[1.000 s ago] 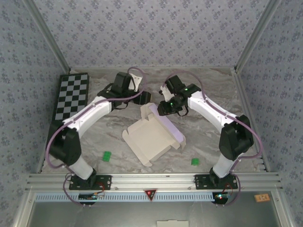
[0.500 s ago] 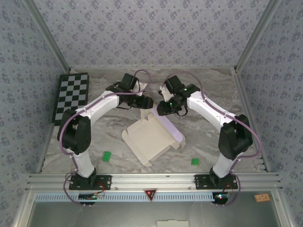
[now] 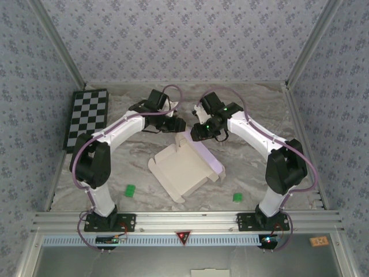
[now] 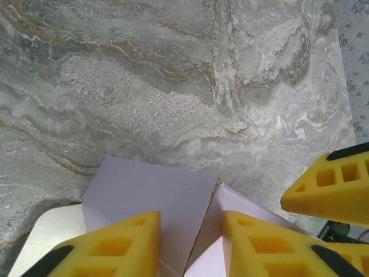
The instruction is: Fold the paper box
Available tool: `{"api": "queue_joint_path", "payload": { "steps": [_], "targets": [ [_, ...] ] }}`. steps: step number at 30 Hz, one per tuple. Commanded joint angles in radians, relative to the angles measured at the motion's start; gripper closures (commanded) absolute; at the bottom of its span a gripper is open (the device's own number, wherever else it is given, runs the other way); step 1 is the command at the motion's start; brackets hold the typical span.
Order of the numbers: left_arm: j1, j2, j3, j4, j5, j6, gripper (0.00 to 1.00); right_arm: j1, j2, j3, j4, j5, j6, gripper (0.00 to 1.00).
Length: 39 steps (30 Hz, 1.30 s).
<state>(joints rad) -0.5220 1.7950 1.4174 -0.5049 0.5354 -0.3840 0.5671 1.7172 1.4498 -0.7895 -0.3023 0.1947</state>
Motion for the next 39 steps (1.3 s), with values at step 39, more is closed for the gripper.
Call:
{"api": "queue_joint_path", "payload": {
  "steps": [39],
  "targets": [
    [-0.007,-0.009,-0.107,-0.059,-0.090,-0.012,0.80,-0.056,-0.027,-0.075,0.027,-0.104,0.034,0.67]
  ]
}}
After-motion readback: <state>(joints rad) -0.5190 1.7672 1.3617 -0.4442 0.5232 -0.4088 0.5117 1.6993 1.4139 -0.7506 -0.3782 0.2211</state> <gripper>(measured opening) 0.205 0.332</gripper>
